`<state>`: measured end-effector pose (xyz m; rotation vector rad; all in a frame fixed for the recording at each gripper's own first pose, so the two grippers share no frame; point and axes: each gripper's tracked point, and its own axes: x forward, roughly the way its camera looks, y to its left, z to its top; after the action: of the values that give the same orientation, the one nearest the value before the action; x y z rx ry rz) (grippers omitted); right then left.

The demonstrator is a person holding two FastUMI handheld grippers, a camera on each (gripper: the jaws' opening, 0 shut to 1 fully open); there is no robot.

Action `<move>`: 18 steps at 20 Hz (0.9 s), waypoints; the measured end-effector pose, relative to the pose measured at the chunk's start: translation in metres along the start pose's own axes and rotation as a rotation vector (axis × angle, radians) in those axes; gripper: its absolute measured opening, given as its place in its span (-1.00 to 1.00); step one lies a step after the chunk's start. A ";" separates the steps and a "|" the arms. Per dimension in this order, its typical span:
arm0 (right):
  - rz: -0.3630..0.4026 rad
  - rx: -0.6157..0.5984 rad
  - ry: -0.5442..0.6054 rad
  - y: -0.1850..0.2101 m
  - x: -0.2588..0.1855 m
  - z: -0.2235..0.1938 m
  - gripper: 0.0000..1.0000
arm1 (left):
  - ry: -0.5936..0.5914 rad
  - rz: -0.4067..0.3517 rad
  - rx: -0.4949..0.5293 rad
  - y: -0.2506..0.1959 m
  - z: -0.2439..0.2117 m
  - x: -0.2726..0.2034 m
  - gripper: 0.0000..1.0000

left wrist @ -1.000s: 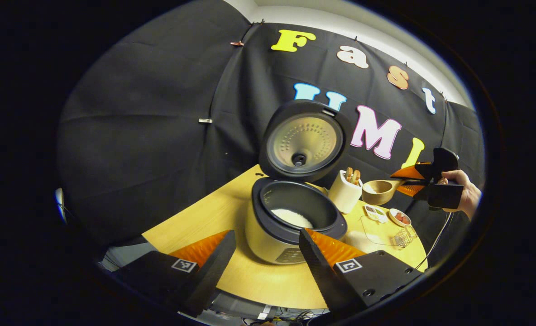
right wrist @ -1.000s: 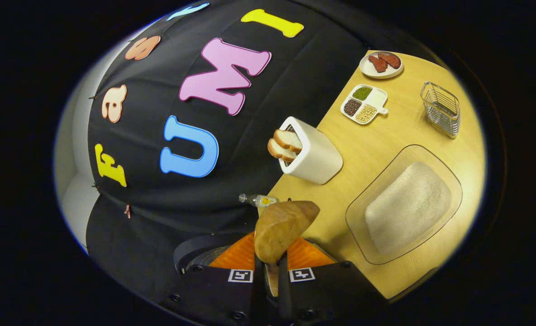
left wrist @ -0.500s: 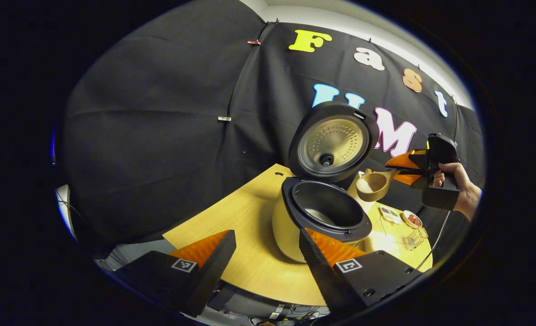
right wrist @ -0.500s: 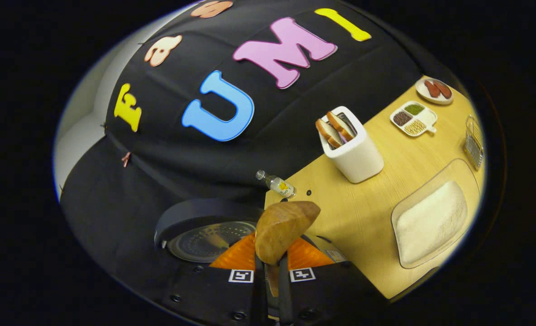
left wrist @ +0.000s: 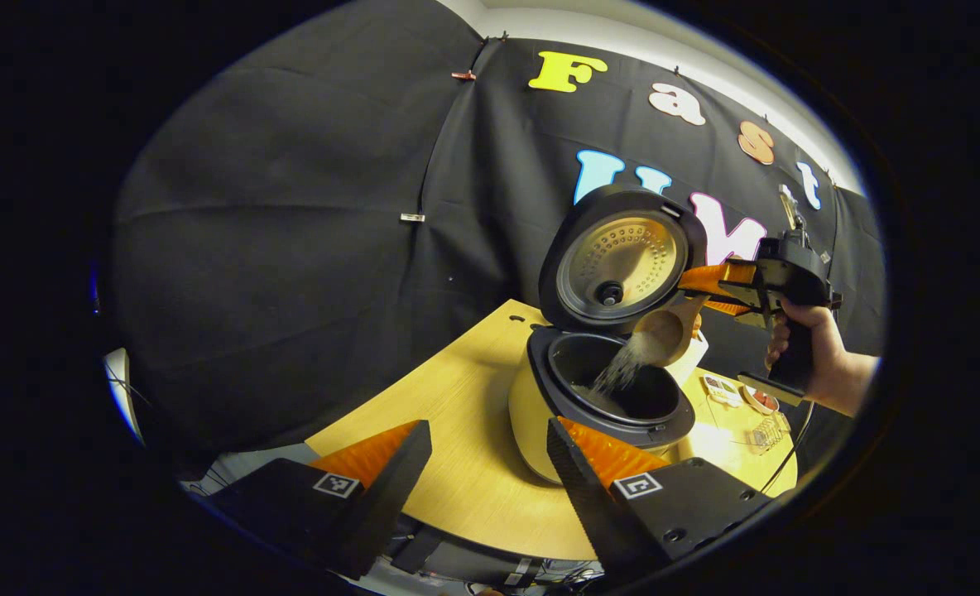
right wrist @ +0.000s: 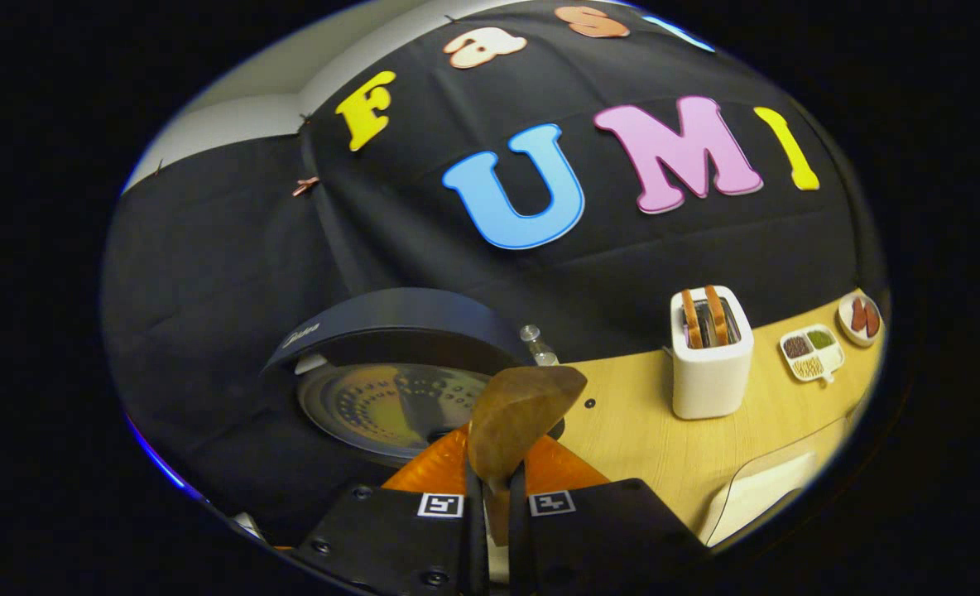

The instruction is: Close the left gripper, press the button to open the rice cooker; take a wooden spoon from the chopstick holder with the right hand, scoop a spoonful of rice and pour it into the rice cooker, then put the wooden spoon back into the chopstick holder.

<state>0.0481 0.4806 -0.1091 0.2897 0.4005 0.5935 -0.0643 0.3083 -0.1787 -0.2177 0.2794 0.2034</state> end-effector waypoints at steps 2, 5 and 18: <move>0.024 -0.081 0.005 0.010 0.004 -0.010 -0.72 | -0.002 -0.001 0.003 0.001 0.002 0.002 0.91; 0.075 -0.168 0.017 0.020 0.010 -0.021 -0.72 | 0.010 0.014 0.002 0.006 -0.004 0.004 0.91; 0.331 -0.641 0.038 0.065 -0.023 -0.065 -0.72 | 0.004 0.015 0.002 0.002 -0.008 0.004 0.92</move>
<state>-0.0299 0.5286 -0.1359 -0.2776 0.1814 1.0176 -0.0634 0.3089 -0.1874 -0.2144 0.2851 0.2176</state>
